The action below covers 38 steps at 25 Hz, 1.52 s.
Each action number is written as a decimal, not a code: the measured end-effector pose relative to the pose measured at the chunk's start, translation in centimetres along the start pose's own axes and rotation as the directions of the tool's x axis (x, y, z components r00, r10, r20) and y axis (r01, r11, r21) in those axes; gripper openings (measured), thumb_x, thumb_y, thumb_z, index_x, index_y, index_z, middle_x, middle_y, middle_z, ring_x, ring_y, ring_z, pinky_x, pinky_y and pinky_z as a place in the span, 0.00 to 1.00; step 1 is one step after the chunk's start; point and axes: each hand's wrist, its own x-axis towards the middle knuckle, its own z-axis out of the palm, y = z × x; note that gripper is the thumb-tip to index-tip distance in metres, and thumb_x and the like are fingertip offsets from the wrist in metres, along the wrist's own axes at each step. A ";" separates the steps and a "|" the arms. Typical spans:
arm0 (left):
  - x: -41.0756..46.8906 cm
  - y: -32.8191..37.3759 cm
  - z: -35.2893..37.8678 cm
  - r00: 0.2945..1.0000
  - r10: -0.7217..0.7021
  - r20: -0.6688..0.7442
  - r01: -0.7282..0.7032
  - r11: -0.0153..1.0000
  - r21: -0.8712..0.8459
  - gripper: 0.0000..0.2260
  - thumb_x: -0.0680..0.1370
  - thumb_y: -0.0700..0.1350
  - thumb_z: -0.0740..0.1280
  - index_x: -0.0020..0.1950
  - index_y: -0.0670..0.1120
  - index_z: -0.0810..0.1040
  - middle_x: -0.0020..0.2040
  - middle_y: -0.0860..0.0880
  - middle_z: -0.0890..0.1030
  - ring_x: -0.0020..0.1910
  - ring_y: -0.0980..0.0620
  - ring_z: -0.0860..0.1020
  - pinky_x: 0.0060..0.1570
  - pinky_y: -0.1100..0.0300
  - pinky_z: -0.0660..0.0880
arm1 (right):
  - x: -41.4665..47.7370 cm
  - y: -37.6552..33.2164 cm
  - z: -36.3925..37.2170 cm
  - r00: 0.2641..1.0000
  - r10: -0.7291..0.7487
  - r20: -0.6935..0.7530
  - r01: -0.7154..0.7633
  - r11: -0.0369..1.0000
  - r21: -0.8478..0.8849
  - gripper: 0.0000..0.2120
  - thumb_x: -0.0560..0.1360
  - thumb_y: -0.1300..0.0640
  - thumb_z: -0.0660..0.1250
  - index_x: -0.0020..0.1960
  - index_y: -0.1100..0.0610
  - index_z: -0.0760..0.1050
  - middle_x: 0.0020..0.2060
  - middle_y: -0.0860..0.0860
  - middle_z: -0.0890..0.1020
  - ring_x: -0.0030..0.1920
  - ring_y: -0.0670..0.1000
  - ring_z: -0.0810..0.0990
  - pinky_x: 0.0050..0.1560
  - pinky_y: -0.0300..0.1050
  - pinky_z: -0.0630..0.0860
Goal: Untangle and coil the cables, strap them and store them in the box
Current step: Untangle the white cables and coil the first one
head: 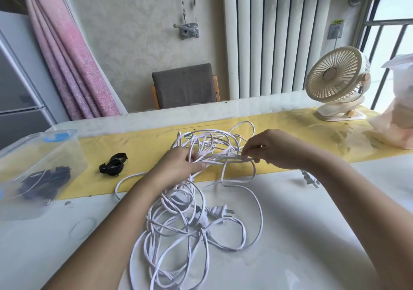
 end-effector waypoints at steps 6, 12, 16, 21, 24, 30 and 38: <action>0.3 -1.6 -0.8 0.991 -0.129 0.040 0.132 0.867 -0.481 0.08 0.76 0.47 0.69 0.47 0.42 0.78 0.33 0.48 0.72 0.26 0.53 0.69 0.27 0.63 0.67 | -0.4 -0.5 -0.9 0.999 -0.028 -0.021 0.030 0.993 0.116 0.07 0.78 0.55 0.64 0.45 0.46 0.79 0.28 0.38 0.76 0.29 0.39 0.70 0.29 0.31 0.64; 0.2 -1.4 -1.1 0.988 -0.155 -0.005 0.118 0.770 -0.627 0.07 0.77 0.42 0.67 0.40 0.43 0.74 0.28 0.50 0.70 0.21 0.58 0.68 0.21 0.67 0.66 | -1.5 -0.3 -2.8 0.985 -0.157 0.070 0.121 0.923 0.364 0.13 0.67 0.40 0.68 0.45 0.44 0.84 0.31 0.53 0.79 0.30 0.53 0.68 0.32 0.43 0.67; 0.4 -1.5 -1.1 0.968 -0.222 -0.116 0.104 0.777 -0.620 0.09 0.78 0.44 0.66 0.45 0.38 0.77 0.23 0.50 0.73 0.21 0.55 0.71 0.23 0.65 0.70 | -2.6 0.8 -5.1 0.939 -0.338 0.061 0.172 0.615 0.770 0.14 0.69 0.45 0.71 0.43 0.57 0.83 0.27 0.46 0.68 0.29 0.45 0.63 0.32 0.34 0.63; -0.4 -0.2 -0.7 0.985 -0.171 -0.039 0.104 0.748 -0.655 0.09 0.82 0.45 0.58 0.45 0.43 0.71 0.29 0.47 0.82 0.24 0.54 0.77 0.23 0.65 0.72 | -1.0 0.9 -3.1 1.000 0.007 0.011 -0.011 0.871 0.492 0.10 0.78 0.57 0.62 0.44 0.59 0.79 0.29 0.49 0.72 0.28 0.46 0.66 0.36 0.42 0.65; -0.9 0.2 -1.1 0.988 -0.132 0.077 0.150 0.748 -0.646 0.09 0.83 0.48 0.54 0.48 0.45 0.68 0.36 0.43 0.84 0.30 0.47 0.77 0.26 0.63 0.73 | -0.1 -0.2 -1.2 0.996 0.036 -0.082 -0.023 0.988 0.150 0.09 0.78 0.51 0.63 0.47 0.51 0.82 0.30 0.49 0.74 0.29 0.46 0.67 0.33 0.41 0.63; -2.1 1.1 -1.9 0.992 -0.059 0.109 0.120 0.669 -0.733 0.09 0.83 0.46 0.55 0.46 0.45 0.69 0.37 0.40 0.83 0.26 0.50 0.74 0.23 0.64 0.70 | 0.3 -2.6 2.1 0.859 -0.103 -0.501 0.029 0.988 -0.152 0.06 0.75 0.56 0.68 0.49 0.56 0.81 0.45 0.51 0.76 0.46 0.53 0.72 0.43 0.41 0.63; -2.1 2.0 -1.2 1.000 0.026 -0.004 -0.021 0.706 -0.708 0.09 0.83 0.47 0.54 0.47 0.44 0.67 0.32 0.42 0.83 0.25 0.52 0.75 0.27 0.62 0.71 | -0.2 -4.4 1.3 0.703 -0.102 -0.704 0.122 0.992 -0.022 0.07 0.69 0.55 0.73 0.43 0.56 0.77 0.36 0.47 0.74 0.36 0.45 0.70 0.37 0.34 0.63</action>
